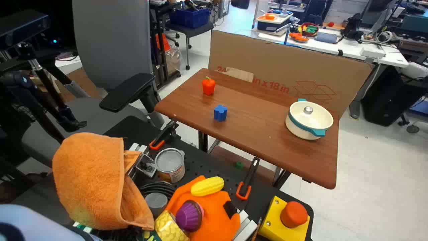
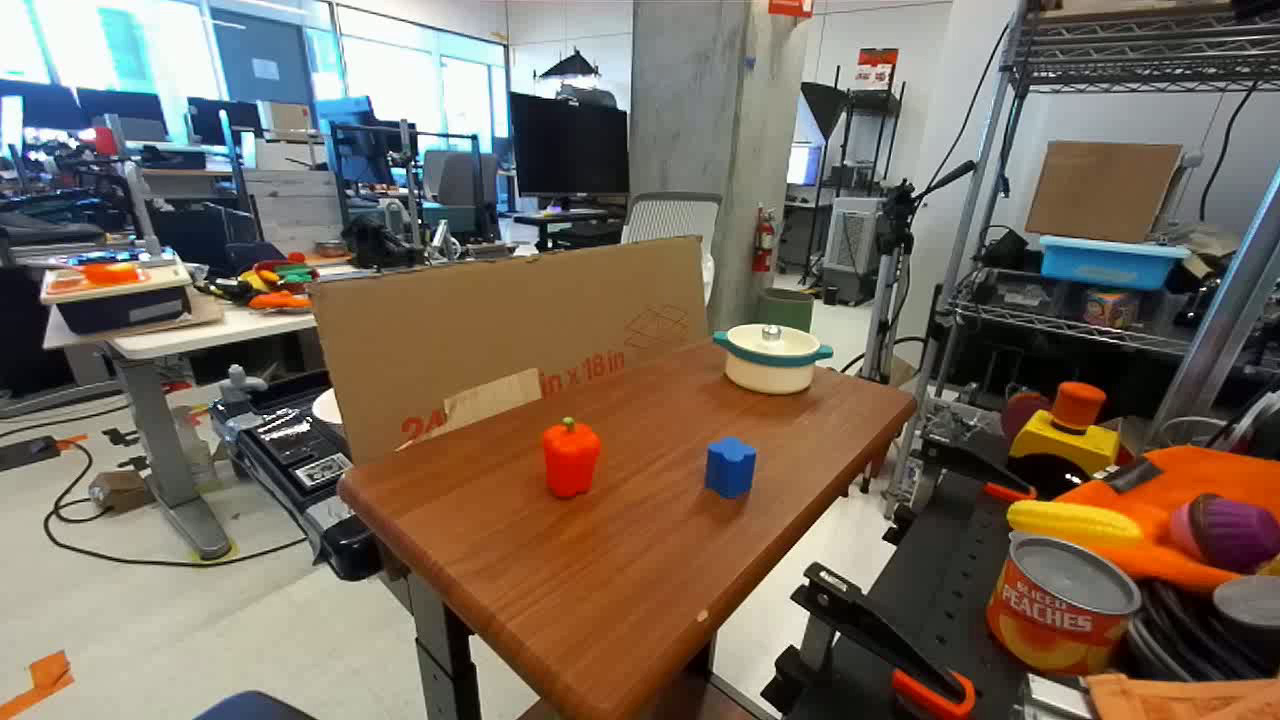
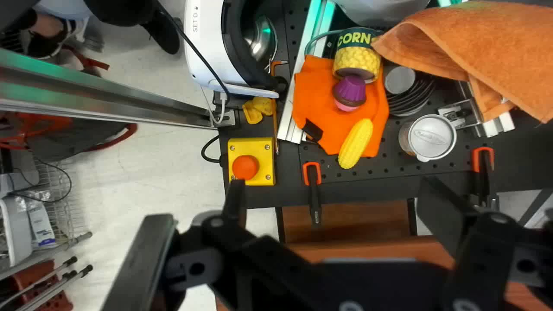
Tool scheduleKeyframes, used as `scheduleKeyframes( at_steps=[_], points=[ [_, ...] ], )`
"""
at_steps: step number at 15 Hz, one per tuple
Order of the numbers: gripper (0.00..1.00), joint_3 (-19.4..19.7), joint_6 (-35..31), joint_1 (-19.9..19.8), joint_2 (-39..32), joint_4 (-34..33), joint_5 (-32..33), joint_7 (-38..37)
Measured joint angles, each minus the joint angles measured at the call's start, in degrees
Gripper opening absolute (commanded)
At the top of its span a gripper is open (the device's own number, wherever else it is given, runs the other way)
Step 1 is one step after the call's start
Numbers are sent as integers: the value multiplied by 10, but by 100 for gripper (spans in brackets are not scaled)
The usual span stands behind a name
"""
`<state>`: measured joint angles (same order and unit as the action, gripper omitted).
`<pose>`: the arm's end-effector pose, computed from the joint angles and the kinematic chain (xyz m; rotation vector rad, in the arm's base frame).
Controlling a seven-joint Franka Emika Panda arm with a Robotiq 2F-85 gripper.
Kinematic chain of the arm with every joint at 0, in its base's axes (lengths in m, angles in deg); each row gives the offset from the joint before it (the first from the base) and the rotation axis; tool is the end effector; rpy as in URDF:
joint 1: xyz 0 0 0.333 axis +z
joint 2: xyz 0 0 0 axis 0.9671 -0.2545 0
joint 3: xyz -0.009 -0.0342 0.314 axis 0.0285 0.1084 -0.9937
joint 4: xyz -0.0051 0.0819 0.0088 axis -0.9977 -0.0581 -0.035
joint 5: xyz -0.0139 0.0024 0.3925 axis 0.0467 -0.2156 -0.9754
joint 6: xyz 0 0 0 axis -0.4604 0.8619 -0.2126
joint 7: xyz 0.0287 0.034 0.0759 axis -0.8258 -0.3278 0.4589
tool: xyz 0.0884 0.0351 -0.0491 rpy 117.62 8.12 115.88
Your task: Remove the shaker from the bowl and put it on the table
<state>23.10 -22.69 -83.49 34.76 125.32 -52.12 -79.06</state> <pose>0.2919 -0.0969 0.4951 2.9785 -0.1037 -0.4213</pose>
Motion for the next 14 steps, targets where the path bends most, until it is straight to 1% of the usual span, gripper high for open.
scheduleKeyframes(
  at_steps=[10, 12, 14],
  points=[
    [100, 1, -1, 1, -4, 0, 0, -1],
    [100, 3, -10, 2, -20, -3, 0, 0],
    [100, 10, -40, 3, -50, -12, 0, 0]
  ],
)
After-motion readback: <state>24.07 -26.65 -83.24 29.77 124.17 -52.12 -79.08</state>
